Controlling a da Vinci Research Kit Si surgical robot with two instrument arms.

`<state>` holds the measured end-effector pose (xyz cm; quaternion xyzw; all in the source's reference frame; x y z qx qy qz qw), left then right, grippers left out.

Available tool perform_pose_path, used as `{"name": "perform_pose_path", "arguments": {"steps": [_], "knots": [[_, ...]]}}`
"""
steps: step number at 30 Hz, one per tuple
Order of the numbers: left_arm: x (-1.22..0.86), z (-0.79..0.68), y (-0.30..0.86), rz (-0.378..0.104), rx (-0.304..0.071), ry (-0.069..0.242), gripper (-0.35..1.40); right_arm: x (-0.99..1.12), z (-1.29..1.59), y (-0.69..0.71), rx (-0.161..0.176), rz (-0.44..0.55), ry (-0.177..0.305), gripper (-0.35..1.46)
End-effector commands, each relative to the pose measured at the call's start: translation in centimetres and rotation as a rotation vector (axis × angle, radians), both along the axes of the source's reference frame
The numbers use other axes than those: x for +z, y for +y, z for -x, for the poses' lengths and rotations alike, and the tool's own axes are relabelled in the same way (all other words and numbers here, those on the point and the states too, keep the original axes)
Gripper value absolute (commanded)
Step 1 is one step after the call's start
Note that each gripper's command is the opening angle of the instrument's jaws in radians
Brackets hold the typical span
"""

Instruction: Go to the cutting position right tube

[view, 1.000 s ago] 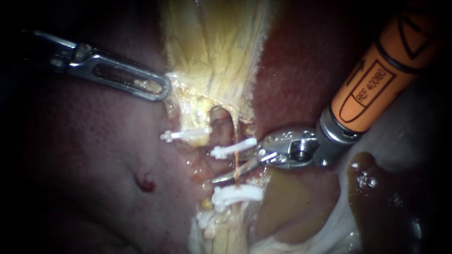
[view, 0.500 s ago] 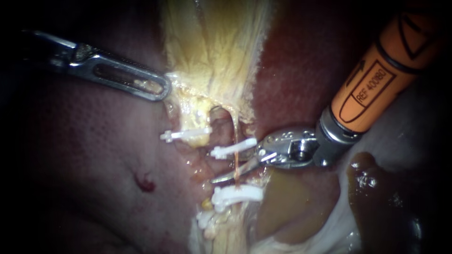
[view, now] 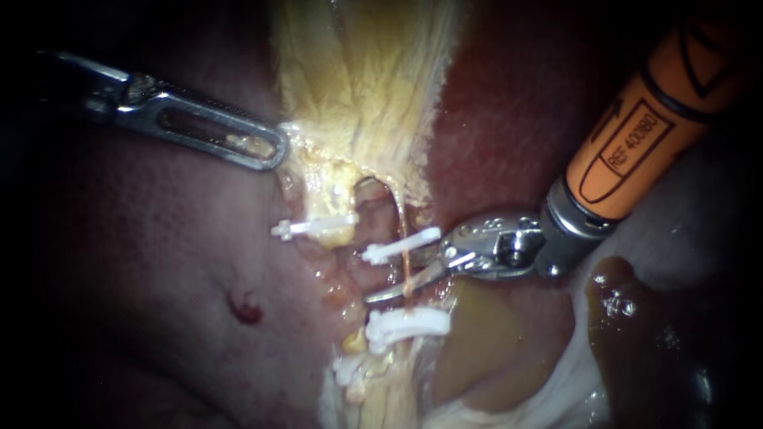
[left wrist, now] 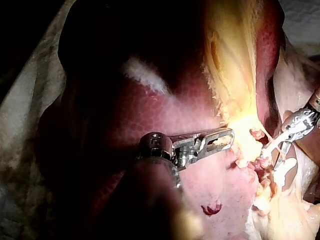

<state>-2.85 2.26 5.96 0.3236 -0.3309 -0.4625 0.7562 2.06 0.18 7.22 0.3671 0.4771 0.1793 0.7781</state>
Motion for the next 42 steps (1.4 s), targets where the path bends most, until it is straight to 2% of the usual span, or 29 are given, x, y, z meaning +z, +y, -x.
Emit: {"name": "perform_pose_path", "arguments": {"steps": [1, 10, 15, 22, 29, 42], "knots": [[0.00, 0.00, 0.00, 0.000, 0.000, 0.000, -0.35, 0.03, -0.01, -0.01, -0.003, 0.002, -0.003, 0.59], [0.01, 0.00, 0.01, 0.000, 0.000, 0.000, -0.35, 0.20, -0.01, -0.03, -0.010, 0.007, -0.022, 0.62], [0.01, 0.00, 0.01, 0.000, 0.000, 0.000, -0.35, 0.19, 0.05, -0.01, -0.008, 0.008, -0.022, 0.64], [0.01, -0.01, 0.01, 0.000, 0.000, 0.000, -0.35, 0.23, 0.22, 0.07, 0.001, 0.016, -0.029, 0.78], [0.02, -0.02, 0.01, 0.000, 0.000, 0.000, -0.35, 0.22, 0.44, 0.23, 0.012, 0.017, -0.035, 0.86], [0.02, -0.02, 0.01, 0.000, 0.001, 0.000, -0.35, 0.15, 0.55, 0.27, 0.006, 0.012, -0.031, 0.93]]}}
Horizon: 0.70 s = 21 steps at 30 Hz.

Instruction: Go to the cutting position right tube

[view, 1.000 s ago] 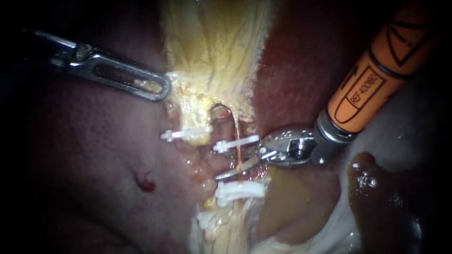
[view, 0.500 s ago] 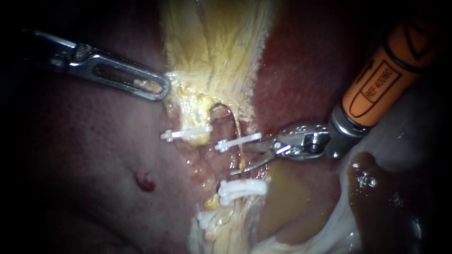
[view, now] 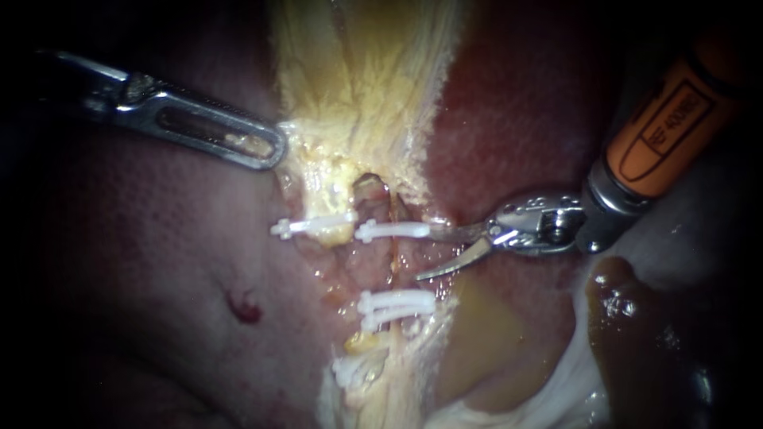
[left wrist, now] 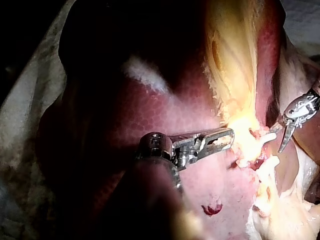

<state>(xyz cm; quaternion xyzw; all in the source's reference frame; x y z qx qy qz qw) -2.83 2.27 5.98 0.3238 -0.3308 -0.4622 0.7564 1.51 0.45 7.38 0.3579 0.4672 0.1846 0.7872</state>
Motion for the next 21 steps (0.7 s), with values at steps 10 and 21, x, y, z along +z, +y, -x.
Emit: {"name": "perform_pose_path", "arguments": {"steps": [10, 21], "knots": [[0.00, 0.01, 0.00, 0.000, 0.000, 0.000, -0.35, 0.04, -0.13, -0.07, 0.000, 0.006, -0.004, 0.94], [0.00, 0.01, 0.00, 0.000, 0.000, 0.000, -0.35, 0.15, -0.36, -0.21, 0.005, 0.013, -0.010, 1.01]]}}
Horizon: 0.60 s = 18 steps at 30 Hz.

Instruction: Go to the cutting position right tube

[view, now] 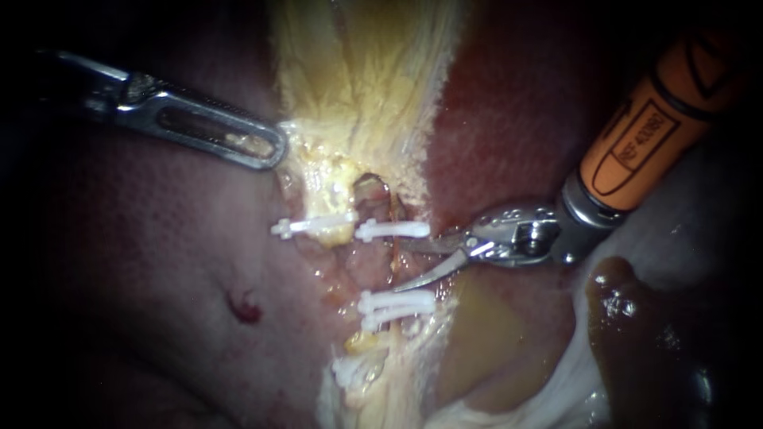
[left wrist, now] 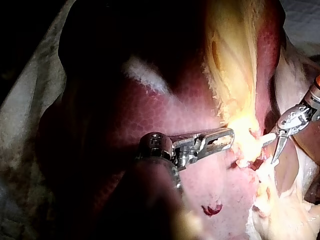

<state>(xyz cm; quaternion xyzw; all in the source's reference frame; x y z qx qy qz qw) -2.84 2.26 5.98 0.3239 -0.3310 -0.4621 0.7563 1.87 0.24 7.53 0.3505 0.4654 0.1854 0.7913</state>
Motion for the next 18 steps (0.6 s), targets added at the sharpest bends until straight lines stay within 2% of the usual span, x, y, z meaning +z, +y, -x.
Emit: {"name": "perform_pose_path", "arguments": {"steps": [1, 12, 18], "knots": [[0.00, 0.00, 0.00, 0.000, 0.000, 0.001, -0.35, 0.00, -0.01, -0.01, 0.000, 0.000, 0.000, 1.01], [0.00, 0.00, 0.00, 0.000, -0.001, 0.001, -0.35, -0.02, -0.11, -0.04, 0.002, 0.000, 0.002, 1.04], [0.00, 0.00, 0.00, 0.000, -0.001, 0.001, -0.35, -0.05, -0.18, -0.07, 0.000, -0.018, 0.030, 1.06]]}}
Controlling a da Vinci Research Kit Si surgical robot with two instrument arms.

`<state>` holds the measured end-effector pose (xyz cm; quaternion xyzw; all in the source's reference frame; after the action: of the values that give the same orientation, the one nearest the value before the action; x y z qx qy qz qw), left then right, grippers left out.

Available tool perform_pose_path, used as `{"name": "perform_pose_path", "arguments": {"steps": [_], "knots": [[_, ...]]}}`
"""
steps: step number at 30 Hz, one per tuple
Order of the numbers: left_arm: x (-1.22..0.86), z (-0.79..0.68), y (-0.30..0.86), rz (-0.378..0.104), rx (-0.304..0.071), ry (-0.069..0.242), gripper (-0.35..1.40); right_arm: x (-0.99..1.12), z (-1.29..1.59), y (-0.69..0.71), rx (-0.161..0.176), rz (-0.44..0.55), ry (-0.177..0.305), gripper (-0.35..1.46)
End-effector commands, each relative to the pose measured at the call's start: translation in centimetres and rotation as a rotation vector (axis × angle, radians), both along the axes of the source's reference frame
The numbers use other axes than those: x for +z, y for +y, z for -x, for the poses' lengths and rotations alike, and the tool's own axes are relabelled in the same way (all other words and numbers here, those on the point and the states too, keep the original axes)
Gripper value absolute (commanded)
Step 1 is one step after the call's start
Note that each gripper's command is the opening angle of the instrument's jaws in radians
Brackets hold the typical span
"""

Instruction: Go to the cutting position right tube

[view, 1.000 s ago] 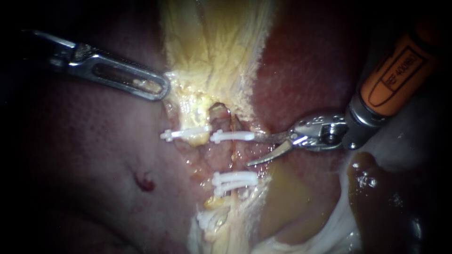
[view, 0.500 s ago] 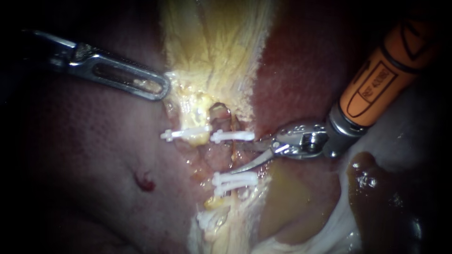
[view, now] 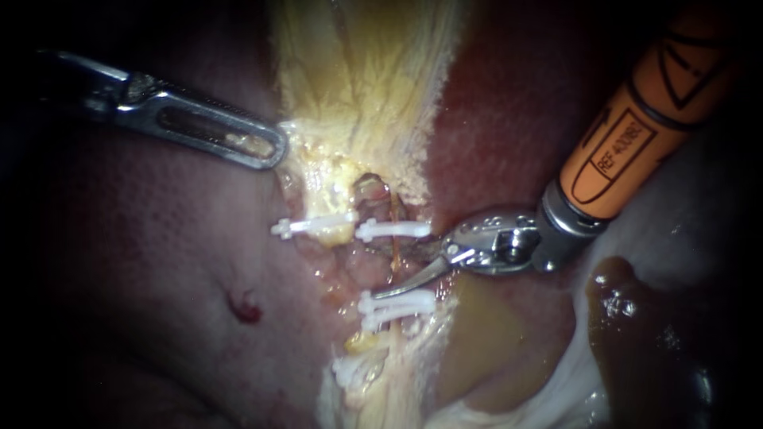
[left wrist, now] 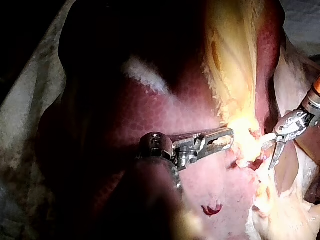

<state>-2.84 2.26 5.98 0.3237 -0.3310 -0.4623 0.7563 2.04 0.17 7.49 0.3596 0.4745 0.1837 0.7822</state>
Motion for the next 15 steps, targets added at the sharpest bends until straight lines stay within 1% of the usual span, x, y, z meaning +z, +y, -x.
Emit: {"name": "perform_pose_path", "arguments": {"steps": [1, 4, 6, 9, 13, 15], "knots": [[0.00, 0.00, 0.00, 0.000, 0.000, 0.000, -0.35, -0.01, 0.00, 0.00, 0.001, -0.004, 0.009, 1.06], [0.00, 0.00, 0.00, 0.000, 0.000, 0.000, -0.35, -0.02, -0.01, -0.01, -0.015, -0.024, 0.031, 1.06], [0.00, 0.00, 0.00, 0.000, 0.000, 0.000, -0.35, -0.03, -0.02, -0.02, -0.037, -0.032, 0.052, 1.06], [0.00, 0.00, 0.00, 0.000, 0.000, 0.000, -0.35, -0.05, -0.03, -0.03, -0.060, -0.037, 0.089, 0.99], [0.00, 0.00, 0.00, 0.000, 0.000, 0.000, -0.35, -0.10, -0.06, -0.05, -0.063, -0.039, 0.124, 1.01], [0.00, 0.00, 0.00, 0.000, 0.000, 0.000, -0.35, -0.13, -0.09, -0.06, -0.072, -0.041, 0.136, 1.01]]}}
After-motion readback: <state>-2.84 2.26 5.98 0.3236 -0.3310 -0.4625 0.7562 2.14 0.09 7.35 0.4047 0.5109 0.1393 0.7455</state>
